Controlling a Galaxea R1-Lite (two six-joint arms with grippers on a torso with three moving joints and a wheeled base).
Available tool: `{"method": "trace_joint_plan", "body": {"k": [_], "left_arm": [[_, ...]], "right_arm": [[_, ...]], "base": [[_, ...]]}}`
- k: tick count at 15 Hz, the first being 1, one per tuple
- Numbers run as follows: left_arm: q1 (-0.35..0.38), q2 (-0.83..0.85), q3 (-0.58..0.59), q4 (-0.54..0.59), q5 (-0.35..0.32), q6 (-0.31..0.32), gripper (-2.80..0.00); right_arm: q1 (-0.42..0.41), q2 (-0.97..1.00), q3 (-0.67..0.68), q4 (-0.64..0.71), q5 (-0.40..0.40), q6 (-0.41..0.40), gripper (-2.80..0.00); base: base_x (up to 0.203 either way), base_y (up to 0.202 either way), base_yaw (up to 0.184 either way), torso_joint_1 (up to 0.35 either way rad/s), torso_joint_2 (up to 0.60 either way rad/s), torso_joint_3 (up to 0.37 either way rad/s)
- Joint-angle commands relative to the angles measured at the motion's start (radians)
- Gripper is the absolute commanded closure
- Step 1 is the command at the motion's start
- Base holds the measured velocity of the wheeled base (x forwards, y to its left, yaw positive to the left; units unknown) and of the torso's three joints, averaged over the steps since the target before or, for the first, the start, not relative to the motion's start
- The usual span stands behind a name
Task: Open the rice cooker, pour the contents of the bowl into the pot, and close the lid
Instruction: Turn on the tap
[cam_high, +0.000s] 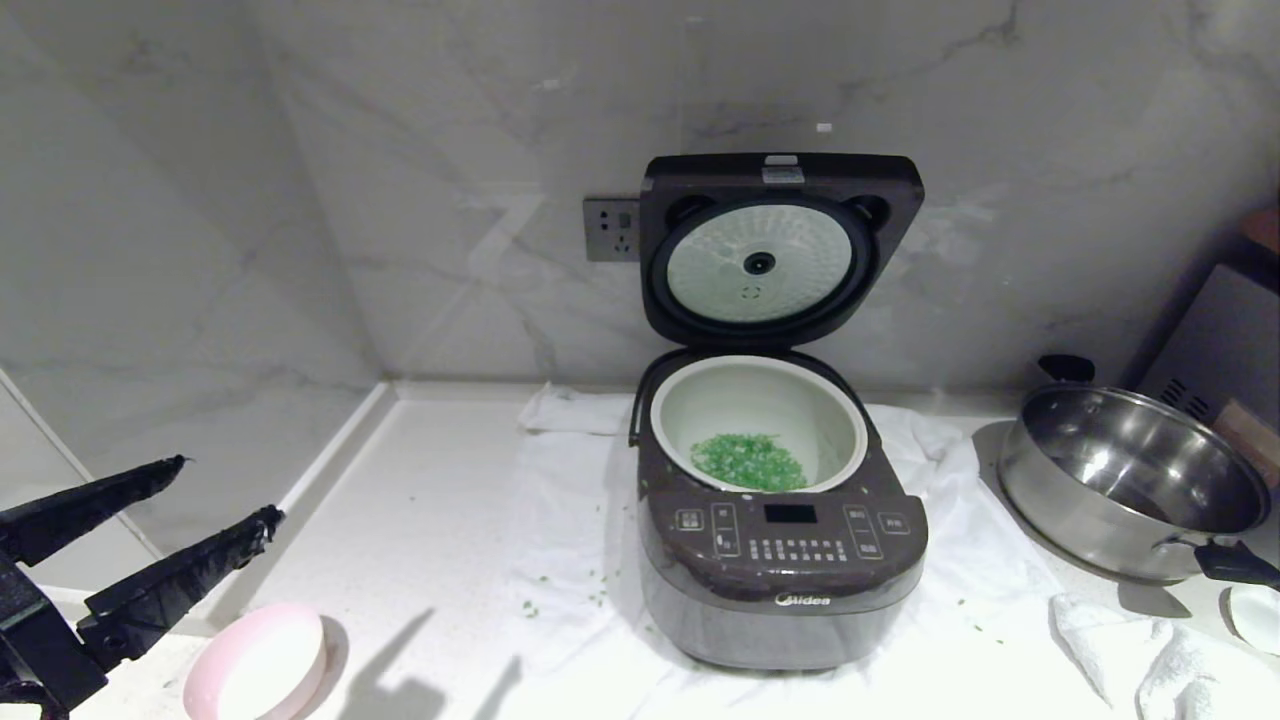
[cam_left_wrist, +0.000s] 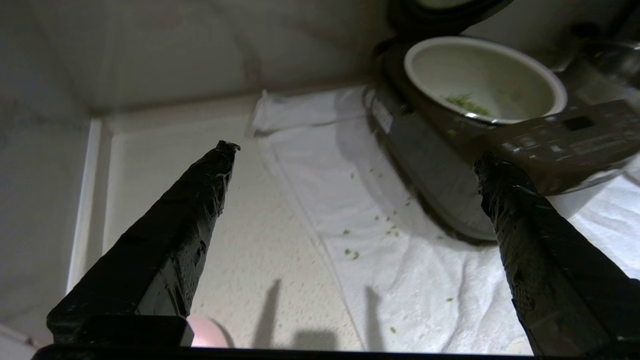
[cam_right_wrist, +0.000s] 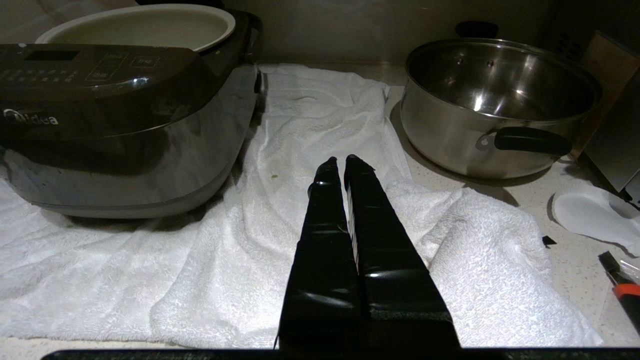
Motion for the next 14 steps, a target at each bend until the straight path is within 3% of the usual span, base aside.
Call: {"method": "trace_joint_plan", "body": {"k": [1, 4, 6, 7, 10, 14], "left_arm": [[-0.042, -0.078, -0.030, -0.001, -0.004, -0.004, -2.80], [-0.123, -0.042, -0.088, 0.004, 0.000, -0.010, -2.80], [-0.140, -0.036, -0.085, 0.000, 0.006, -0.012, -2.80], [-0.139, -0.057, -0.081, 0.003, 0.009, -0.011, 0.00], [-0.102, -0.087, -0.099, 0.077, 0.064, -0.008, 0.00], [-0.112, 0.040, -0.274, 0.098, 0.096, -0.009, 0.00]], "right_arm": [[0.000, 0.000, 0.000, 0.000, 0.000, 0.000, 0.00], [0.000, 0.000, 0.000, 0.000, 0.000, 0.000, 0.00], [0.000, 0.000, 0.000, 0.000, 0.000, 0.000, 0.00], [0.000, 0.000, 0.000, 0.000, 0.000, 0.000, 0.00], [0.000, 0.000, 0.000, 0.000, 0.000, 0.000, 0.00], [0.000, 0.000, 0.000, 0.000, 0.000, -0.001, 0.00]], "base": [[0.000, 0.000, 0.000, 0.000, 0.00, 0.000], [0.000, 0.000, 0.000, 0.000, 0.00, 0.000], [0.000, 0.000, 0.000, 0.000, 0.00, 0.000], [0.000, 0.000, 0.000, 0.000, 0.00, 0.000], [0.000, 0.000, 0.000, 0.000, 0.00, 0.000], [0.000, 0.000, 0.000, 0.000, 0.00, 0.000]]}}
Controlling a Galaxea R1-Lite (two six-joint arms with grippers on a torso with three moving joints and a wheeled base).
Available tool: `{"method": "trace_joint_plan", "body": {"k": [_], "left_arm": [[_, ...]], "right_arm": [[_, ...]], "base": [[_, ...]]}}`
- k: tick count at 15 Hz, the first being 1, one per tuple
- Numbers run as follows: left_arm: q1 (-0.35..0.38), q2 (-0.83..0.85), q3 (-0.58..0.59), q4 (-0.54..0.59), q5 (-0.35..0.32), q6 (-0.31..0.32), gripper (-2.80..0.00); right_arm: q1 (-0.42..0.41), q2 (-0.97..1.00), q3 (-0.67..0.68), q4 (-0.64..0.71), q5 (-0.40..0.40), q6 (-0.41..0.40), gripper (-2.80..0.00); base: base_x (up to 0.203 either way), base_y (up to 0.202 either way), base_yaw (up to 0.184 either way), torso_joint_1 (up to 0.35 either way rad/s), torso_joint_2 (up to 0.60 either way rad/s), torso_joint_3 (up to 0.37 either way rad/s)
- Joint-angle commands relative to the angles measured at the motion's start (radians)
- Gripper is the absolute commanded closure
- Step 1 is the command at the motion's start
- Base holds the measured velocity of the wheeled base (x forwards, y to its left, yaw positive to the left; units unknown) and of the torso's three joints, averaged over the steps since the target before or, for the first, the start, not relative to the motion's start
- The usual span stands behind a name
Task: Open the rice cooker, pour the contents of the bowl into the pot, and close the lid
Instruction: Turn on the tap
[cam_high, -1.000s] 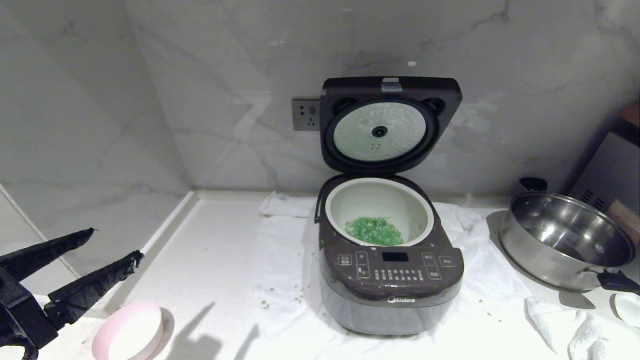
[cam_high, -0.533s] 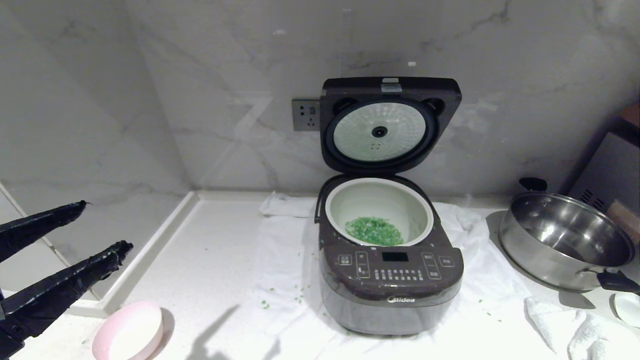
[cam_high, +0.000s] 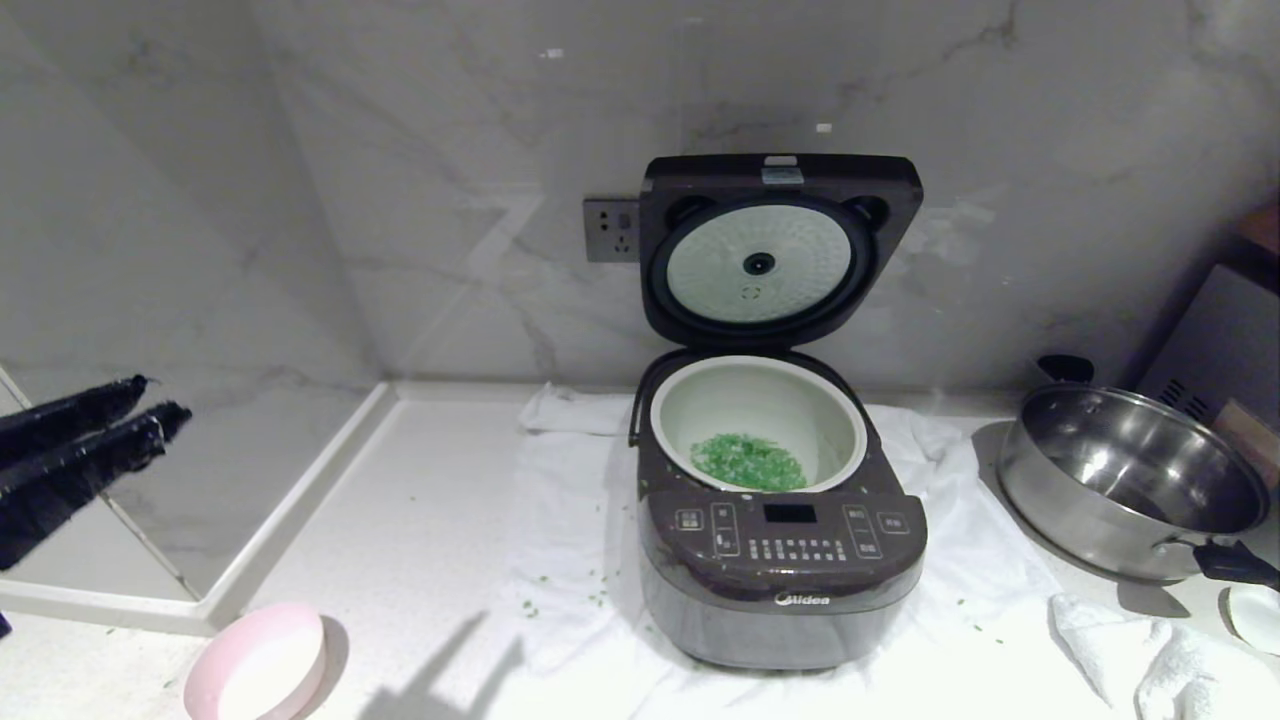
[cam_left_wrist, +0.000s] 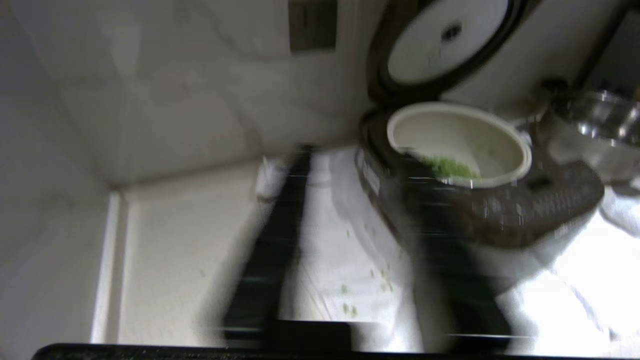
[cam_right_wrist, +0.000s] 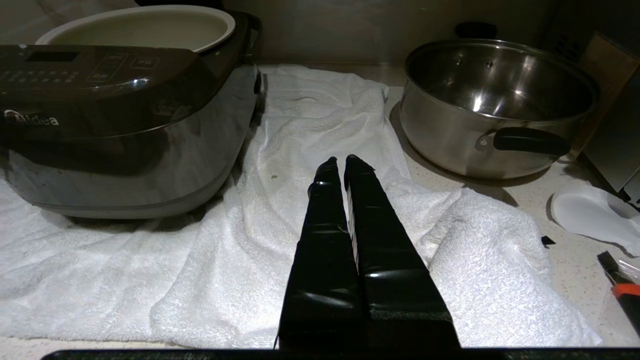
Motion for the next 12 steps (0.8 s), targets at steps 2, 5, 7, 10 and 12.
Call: {"method": "trace_joint_plan", "body": {"k": [2, 5, 7, 10, 12], "left_arm": [[-0.074, 0.183, -0.201, -0.002, 0.020, -0.003, 0.00], [-0.267, 0.284, -0.307, -0.006, 0.170, -0.004, 0.00], [-0.374, 0.356, -0.375, -0.009, 0.274, -0.005, 0.00], [-0.468, 0.447, -0.487, -0.010, 0.374, -0.040, 0.00], [-0.515, 0.486, -0.517, -0.010, 0.438, -0.085, 0.00]], "right_arm": [[0.000, 0.000, 0.003, 0.000, -0.001, -0.005, 0.00], [0.000, 0.000, 0.003, 0.000, -0.001, -0.005, 0.00], [0.000, 0.000, 0.003, 0.000, -0.001, -0.004, 0.00], [0.000, 0.000, 0.003, 0.000, 0.002, -0.010, 0.00], [0.000, 0.000, 0.003, 0.000, -0.002, -0.002, 0.00]], "base": [[0.000, 0.000, 0.000, 0.000, 0.00, 0.000], [0.000, 0.000, 0.000, 0.000, 0.00, 0.000], [0.000, 0.000, 0.000, 0.000, 0.00, 0.000], [0.000, 0.000, 0.000, 0.000, 0.00, 0.000], [0.000, 0.000, 0.000, 0.000, 0.00, 0.000]]}}
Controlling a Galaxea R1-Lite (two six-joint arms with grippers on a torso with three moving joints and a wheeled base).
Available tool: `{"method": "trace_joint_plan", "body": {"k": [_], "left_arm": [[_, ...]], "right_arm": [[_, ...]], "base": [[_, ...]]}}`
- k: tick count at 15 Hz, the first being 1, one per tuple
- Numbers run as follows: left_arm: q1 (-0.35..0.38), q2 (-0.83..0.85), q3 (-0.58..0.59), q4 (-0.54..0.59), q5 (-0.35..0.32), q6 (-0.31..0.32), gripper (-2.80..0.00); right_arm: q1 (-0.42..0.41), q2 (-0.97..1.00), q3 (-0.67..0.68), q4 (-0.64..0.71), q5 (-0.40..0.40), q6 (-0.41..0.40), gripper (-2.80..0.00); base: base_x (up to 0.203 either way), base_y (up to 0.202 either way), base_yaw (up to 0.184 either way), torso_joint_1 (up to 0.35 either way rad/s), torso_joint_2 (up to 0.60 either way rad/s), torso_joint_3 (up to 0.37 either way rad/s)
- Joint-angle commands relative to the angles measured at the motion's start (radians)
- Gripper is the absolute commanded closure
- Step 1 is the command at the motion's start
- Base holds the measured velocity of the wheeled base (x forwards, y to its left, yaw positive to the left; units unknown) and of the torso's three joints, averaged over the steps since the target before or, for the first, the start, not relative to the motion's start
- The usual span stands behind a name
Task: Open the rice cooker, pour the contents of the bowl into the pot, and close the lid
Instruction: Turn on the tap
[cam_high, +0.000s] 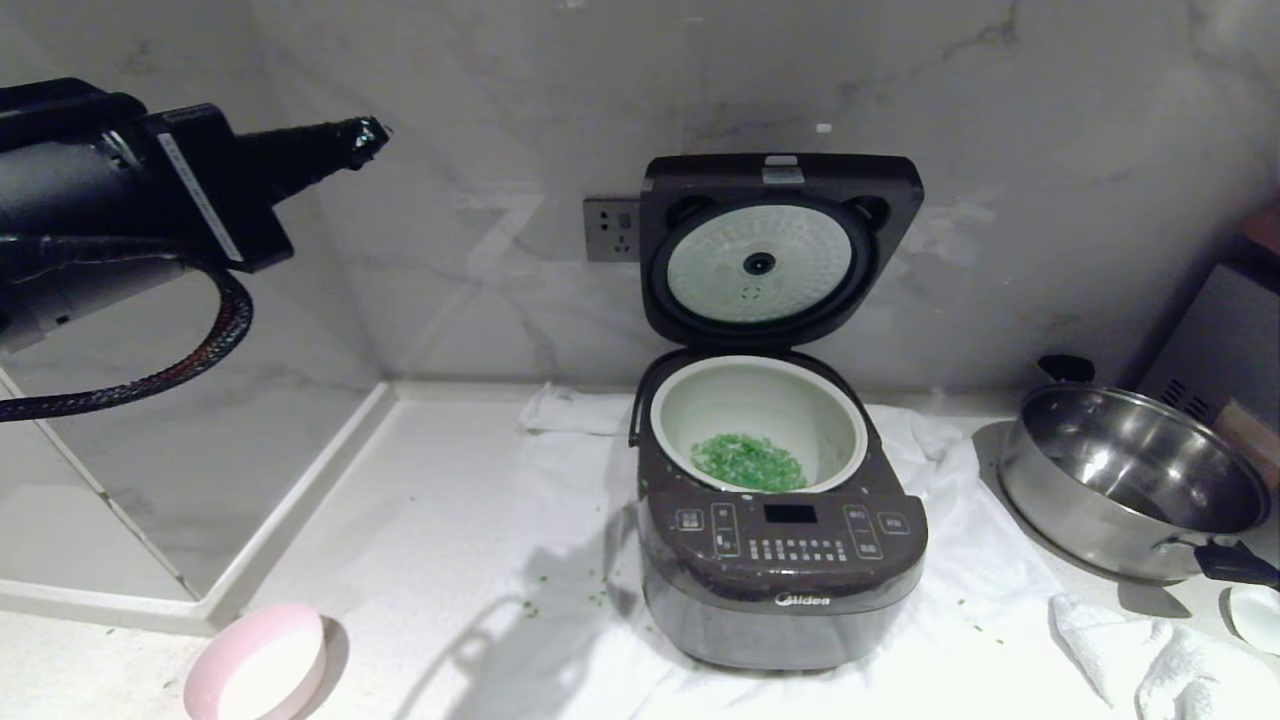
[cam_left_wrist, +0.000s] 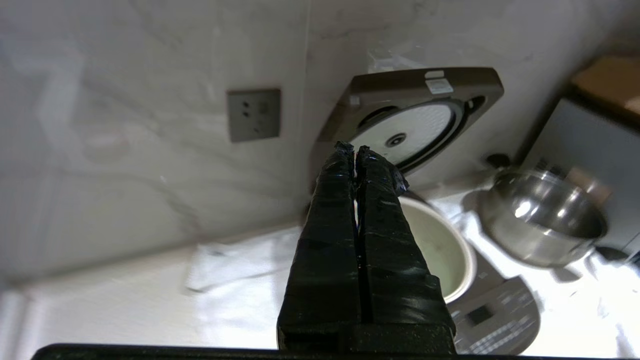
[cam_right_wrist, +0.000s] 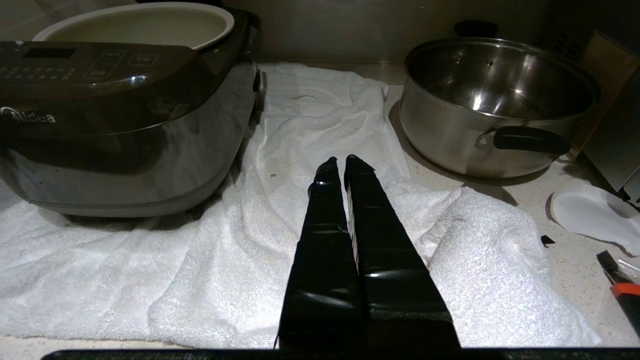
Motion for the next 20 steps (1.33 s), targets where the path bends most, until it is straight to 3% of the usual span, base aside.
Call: {"method": "trace_joint_plan", "body": {"k": [1, 3, 6, 9, 11, 15, 18, 20], "left_arm": [[-0.056, 0.074, -0.029, -0.002, 0.028, -0.017, 0.00], [-0.081, 0.098, -0.059, -0.004, 0.031, -0.032, 0.00], [-0.090, 0.175, -0.155, -0.005, 0.038, -0.063, 0.00], [-0.107, 0.249, -0.244, -0.005, 0.140, -0.172, 0.00], [-0.107, 0.238, -0.235, -0.005, 0.147, -0.207, 0.00], [-0.096, 0.228, -0.211, -0.005, 0.189, -0.207, 0.00], [-0.063, 0.163, -0.097, -0.020, 0.200, -0.212, 0.00], [-0.025, 0.146, -0.028, -0.110, 0.196, -0.212, 0.00]], "right_arm": [[0.000, 0.000, 0.002, -0.001, -0.003, 0.003, 0.00], [0.000, 0.002, -0.043, -0.013, -0.007, -0.005, 0.00], [0.003, 0.122, -0.225, -0.007, -0.006, 0.004, 0.00], [0.034, 0.338, -0.427, -0.016, 0.008, 0.045, 0.00], [0.056, 0.523, -0.557, -0.055, 0.015, 0.079, 0.00], [0.073, 0.905, -0.797, -0.184, 0.057, 0.103, 0.00], [0.076, 1.146, -1.021, -0.248, 0.084, 0.095, 0.00], [0.076, 1.254, -1.120, -0.266, 0.113, 0.085, 0.00]], "base": [[0.000, 0.000, 0.000, 0.000, 0.00, 0.000], [0.000, 0.000, 0.000, 0.000, 0.00, 0.000], [0.000, 0.000, 0.000, 0.000, 0.00, 0.000], [0.000, 0.000, 0.000, 0.000, 0.00, 0.000], [0.000, 0.000, 0.000, 0.000, 0.00, 0.000], [0.000, 0.000, 0.000, 0.000, 0.00, 0.000], [0.000, 0.000, 0.000, 0.000, 0.00, 0.000], [0.000, 0.000, 0.000, 0.000, 0.00, 0.000]]}}
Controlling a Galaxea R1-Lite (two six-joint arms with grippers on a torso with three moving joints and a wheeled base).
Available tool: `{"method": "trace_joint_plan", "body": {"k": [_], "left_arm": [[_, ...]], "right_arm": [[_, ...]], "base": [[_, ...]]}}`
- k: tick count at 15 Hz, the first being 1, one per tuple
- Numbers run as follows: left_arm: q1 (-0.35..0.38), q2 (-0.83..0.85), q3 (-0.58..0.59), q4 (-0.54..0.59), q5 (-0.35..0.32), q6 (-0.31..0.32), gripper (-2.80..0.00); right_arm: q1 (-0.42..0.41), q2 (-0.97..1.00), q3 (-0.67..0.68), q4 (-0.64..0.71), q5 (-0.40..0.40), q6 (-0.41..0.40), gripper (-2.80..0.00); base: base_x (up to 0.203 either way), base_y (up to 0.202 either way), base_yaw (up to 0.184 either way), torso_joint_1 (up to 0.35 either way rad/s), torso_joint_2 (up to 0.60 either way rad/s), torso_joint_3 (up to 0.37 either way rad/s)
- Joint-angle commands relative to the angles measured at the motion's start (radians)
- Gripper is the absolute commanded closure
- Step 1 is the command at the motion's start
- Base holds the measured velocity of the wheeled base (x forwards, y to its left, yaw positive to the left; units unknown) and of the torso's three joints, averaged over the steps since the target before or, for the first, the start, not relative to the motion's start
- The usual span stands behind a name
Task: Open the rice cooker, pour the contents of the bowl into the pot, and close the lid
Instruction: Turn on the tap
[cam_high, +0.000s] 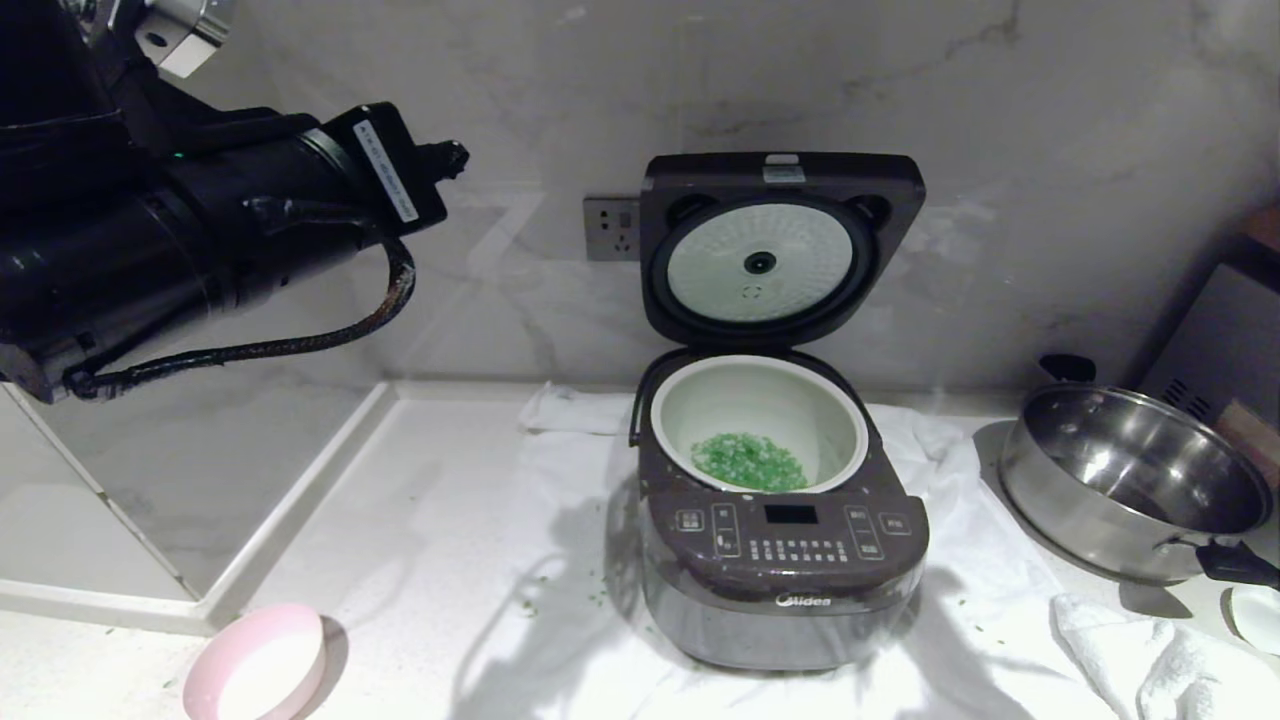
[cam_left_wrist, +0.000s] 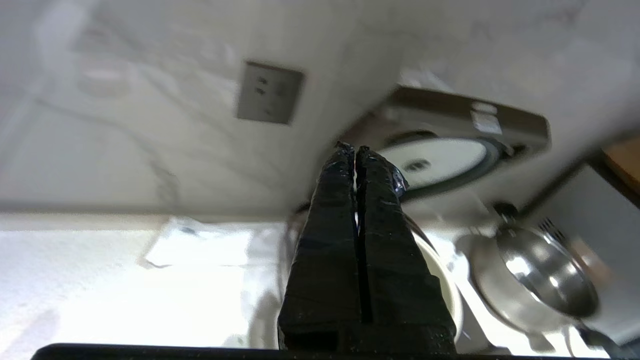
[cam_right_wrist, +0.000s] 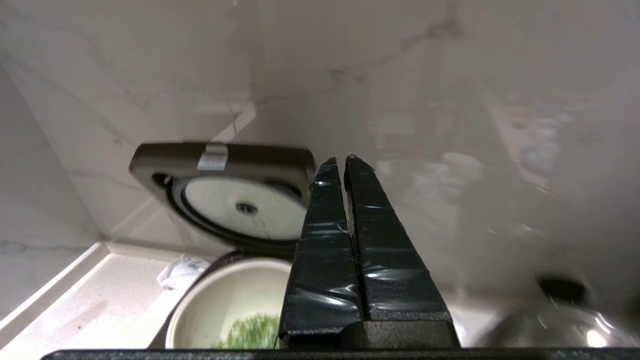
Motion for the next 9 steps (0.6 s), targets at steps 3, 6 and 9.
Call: {"method": "trace_joint_plan", "body": {"k": [3, 6, 9], "left_arm": [[0.039, -0.039, 0.087, -0.115, -0.005, 0.000, 0.00], [0.035, -0.081, 0.135, -0.113, -0.027, 0.003, 0.00], [0.037, -0.134, 0.190, -0.110, -0.054, 0.000, 0.00]], "right_arm": [[0.021, 0.304, -0.175, -0.007, 0.079, -0.005, 0.00], [0.063, 0.471, -0.280, -0.004, 0.104, -0.005, 0.00], [0.072, 0.591, -0.457, -0.002, 0.102, -0.003, 0.00]], "base": [[0.000, 0.000, 0.000, 0.000, 0.00, 0.000], [0.000, 0.000, 0.000, 0.000, 0.00, 0.000], [0.000, 0.000, 0.000, 0.000, 0.00, 0.000]]}}
